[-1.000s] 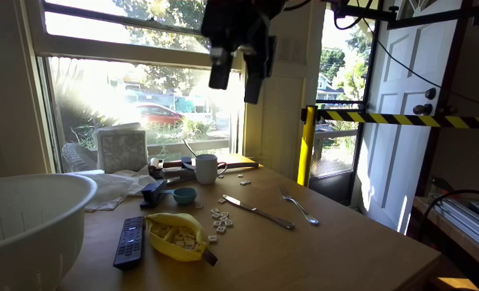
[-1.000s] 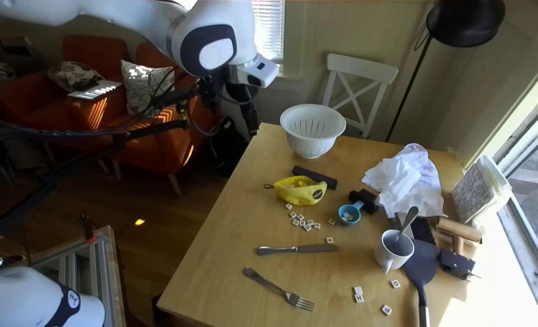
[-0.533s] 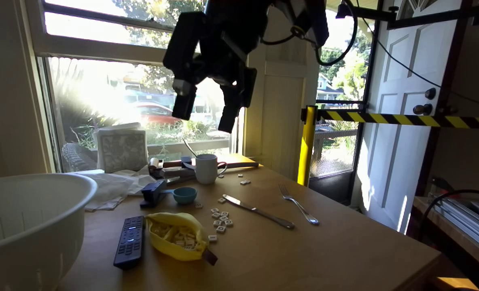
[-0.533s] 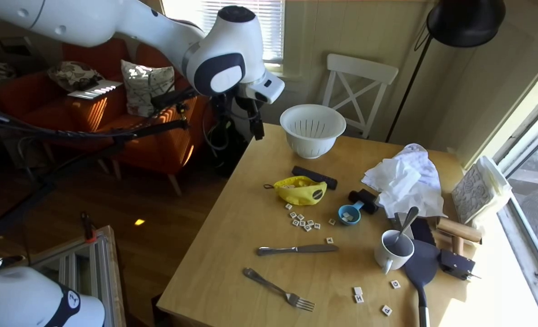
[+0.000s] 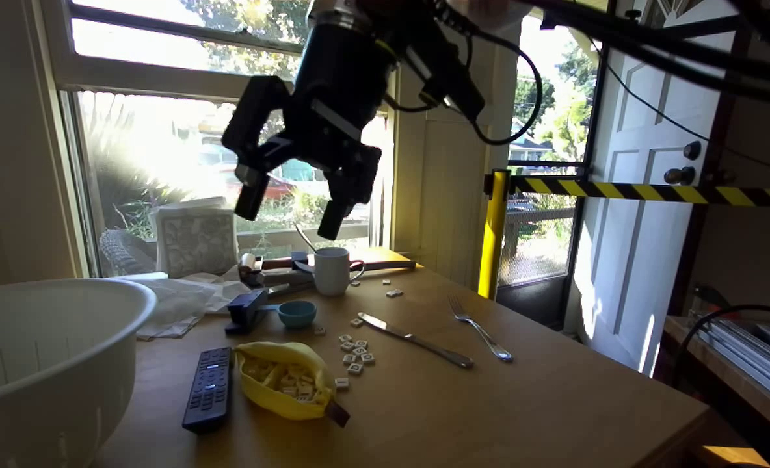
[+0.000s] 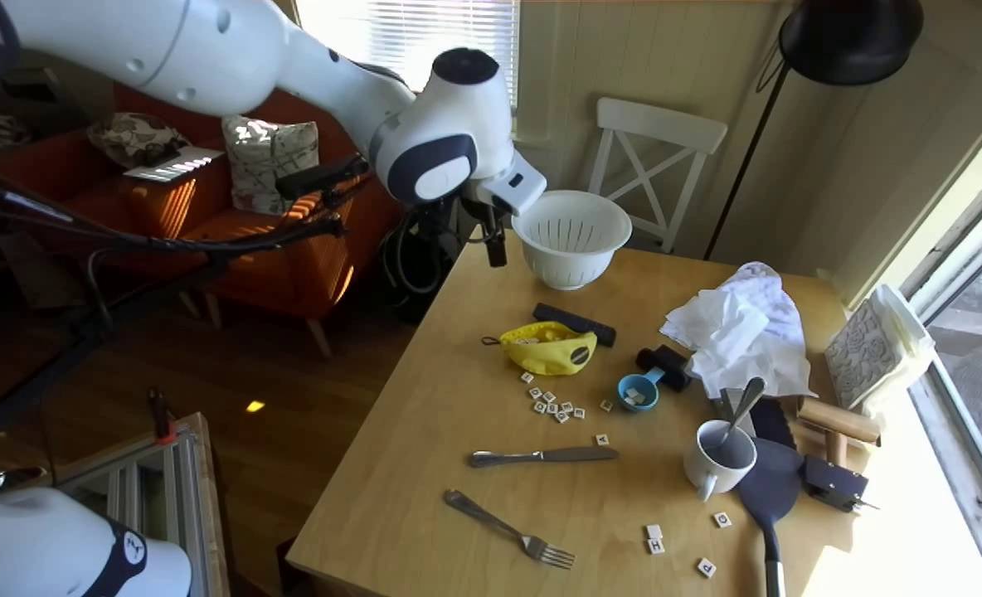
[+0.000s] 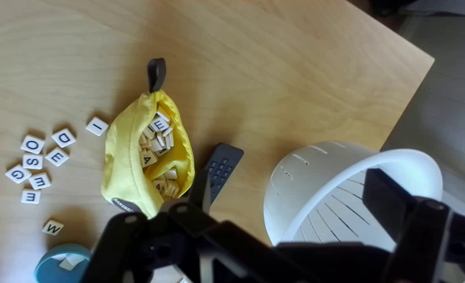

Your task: Move the white colander forwards.

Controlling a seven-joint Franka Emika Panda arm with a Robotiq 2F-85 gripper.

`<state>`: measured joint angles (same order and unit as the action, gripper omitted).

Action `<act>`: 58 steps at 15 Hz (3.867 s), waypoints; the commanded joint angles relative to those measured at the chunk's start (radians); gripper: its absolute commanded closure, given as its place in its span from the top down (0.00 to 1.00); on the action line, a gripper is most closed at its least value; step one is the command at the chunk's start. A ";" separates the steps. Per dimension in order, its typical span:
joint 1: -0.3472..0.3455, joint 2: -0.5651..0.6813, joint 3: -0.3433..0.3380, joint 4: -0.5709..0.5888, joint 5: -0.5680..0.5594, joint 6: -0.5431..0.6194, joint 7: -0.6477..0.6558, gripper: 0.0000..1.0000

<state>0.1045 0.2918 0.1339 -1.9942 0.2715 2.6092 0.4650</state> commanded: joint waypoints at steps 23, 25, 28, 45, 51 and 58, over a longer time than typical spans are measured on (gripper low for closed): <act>0.020 0.566 -0.009 0.549 0.260 0.300 0.194 0.10; -0.005 0.539 0.011 0.527 0.260 0.255 0.161 0.00; -0.089 0.514 0.126 0.516 0.293 0.187 0.002 0.03; -0.388 0.278 0.218 0.199 0.540 -0.312 -0.892 0.04; -0.312 0.194 0.082 0.086 0.496 -0.366 -0.950 0.04; -0.266 0.148 0.041 0.023 0.494 -0.373 -1.029 0.04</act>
<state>-0.1808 0.4940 0.1967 -1.9248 0.7690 2.2635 -0.5365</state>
